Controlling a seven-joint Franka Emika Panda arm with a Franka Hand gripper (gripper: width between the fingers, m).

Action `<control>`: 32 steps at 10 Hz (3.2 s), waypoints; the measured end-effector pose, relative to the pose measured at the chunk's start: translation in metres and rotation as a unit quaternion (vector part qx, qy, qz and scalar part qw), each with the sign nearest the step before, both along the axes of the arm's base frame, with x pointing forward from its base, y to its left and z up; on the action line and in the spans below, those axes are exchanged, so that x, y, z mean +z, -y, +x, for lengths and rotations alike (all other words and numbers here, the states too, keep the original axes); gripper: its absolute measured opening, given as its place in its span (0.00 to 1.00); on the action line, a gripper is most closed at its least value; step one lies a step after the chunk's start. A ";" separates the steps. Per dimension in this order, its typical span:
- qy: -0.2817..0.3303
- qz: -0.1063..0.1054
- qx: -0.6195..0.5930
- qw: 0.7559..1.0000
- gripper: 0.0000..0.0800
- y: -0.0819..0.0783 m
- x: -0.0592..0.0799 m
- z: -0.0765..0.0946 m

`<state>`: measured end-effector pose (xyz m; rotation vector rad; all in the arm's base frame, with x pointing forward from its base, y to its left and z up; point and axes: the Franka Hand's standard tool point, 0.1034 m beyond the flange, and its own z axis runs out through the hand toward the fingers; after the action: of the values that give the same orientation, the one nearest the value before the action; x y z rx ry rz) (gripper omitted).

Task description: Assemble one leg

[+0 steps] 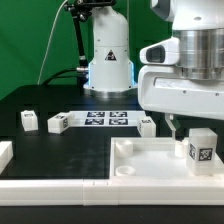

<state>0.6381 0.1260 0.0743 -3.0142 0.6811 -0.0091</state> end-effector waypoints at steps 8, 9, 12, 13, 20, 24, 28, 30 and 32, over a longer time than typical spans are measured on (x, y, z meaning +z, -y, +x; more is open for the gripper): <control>0.009 -0.009 0.195 0.981 0.48 0.007 0.000 0.002; 0.009 -0.009 0.195 0.981 0.36 0.007 0.000 0.002; 0.009 -0.008 0.182 0.983 0.36 0.006 0.000 0.001; 0.007 -0.004 0.109 0.994 0.36 0.006 0.000 0.001; -0.003 0.023 -0.354 0.935 0.37 0.008 -0.002 -0.001; -0.015 0.037 -0.490 0.871 0.37 0.008 -0.002 -0.001; -0.020 0.032 -0.410 0.911 0.72 0.009 0.000 -0.001; -0.009 0.026 -0.287 0.958 0.81 0.006 0.001 -0.001; -0.003 0.022 -0.184 0.983 0.81 0.002 0.000 -0.002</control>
Offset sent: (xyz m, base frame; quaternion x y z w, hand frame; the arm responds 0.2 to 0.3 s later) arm 0.0053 -0.0034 0.0014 0.0142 -0.0186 -0.2503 0.9679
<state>0.6364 0.1240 0.0746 -2.8001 1.2093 -0.0010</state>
